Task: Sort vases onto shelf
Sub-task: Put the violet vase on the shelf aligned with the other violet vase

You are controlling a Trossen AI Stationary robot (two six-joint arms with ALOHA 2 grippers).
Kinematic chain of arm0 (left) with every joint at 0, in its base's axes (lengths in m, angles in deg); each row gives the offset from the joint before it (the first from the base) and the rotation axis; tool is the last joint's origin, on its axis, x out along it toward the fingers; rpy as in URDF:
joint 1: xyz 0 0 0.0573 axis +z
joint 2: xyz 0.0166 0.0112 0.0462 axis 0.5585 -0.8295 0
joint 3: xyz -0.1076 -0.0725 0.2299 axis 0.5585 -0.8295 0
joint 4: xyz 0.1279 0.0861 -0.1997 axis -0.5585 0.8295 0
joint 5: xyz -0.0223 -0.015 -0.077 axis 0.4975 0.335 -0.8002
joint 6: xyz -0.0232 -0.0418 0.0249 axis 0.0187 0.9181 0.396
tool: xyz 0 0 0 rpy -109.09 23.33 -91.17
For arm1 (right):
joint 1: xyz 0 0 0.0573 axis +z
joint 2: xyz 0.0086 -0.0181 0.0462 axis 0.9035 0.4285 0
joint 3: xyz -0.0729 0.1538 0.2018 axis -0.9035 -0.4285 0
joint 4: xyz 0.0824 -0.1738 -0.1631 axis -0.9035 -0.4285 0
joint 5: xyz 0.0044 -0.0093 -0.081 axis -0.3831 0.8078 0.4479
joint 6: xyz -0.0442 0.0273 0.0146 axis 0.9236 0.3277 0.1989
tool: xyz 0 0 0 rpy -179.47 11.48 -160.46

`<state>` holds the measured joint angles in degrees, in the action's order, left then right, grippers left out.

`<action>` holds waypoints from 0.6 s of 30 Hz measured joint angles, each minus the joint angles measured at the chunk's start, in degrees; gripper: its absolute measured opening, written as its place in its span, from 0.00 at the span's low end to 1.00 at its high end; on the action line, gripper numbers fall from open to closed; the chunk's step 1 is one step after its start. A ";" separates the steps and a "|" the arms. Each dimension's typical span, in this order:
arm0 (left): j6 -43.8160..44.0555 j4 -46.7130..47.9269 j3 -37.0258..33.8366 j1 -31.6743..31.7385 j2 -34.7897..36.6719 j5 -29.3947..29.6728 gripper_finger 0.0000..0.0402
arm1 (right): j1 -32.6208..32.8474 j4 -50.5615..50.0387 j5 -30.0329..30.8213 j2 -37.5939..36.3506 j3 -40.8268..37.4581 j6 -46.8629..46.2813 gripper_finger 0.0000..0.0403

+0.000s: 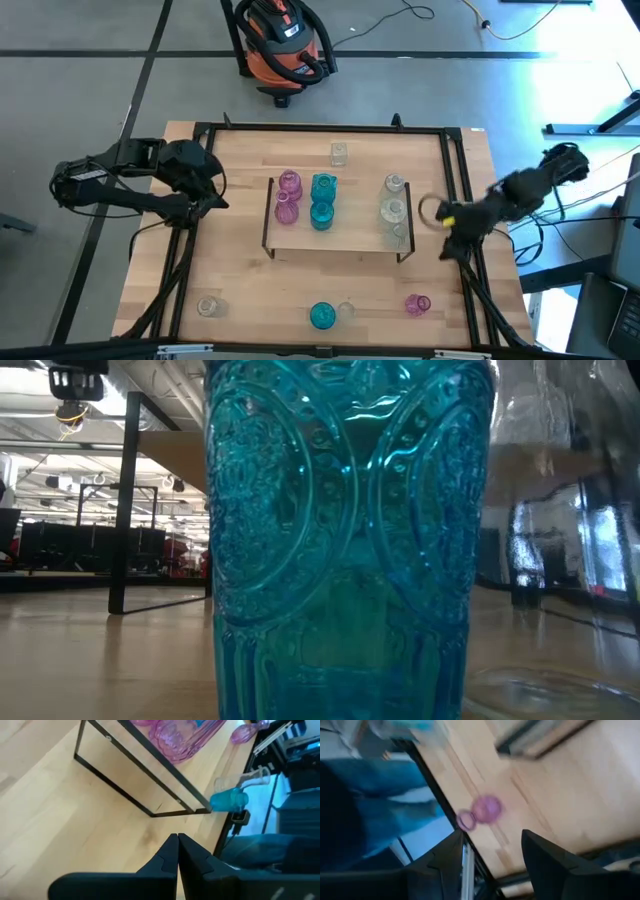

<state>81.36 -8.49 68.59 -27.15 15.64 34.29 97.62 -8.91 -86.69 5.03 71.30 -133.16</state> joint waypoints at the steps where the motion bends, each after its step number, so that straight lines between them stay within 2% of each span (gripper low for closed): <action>1: -0.60 0.23 0.00 0.00 0.00 0.24 0.00 | 2.32 0.75 1.36 0.19 -1.23 -2.98 0.46; 10: -2.85 0.11 0.00 -0.01 -0.05 3.81 0.00 | 21.84 8.41 17.99 0.52 -10.67 -33.78 0.46; 14: -2.85 0.07 0.00 0.00 -0.04 6.73 0.00 | 29.50 12.53 20.61 2.48 -13.38 -43.12 0.46; 18: -2.85 0.03 0.00 0.04 -0.07 7.47 0.00 | 34.33 17.32 24.79 5.73 -14.77 -51.13 0.46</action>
<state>78.51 -8.46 68.59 -27.10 15.57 41.77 131.95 8.41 -61.89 10.76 56.53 -184.29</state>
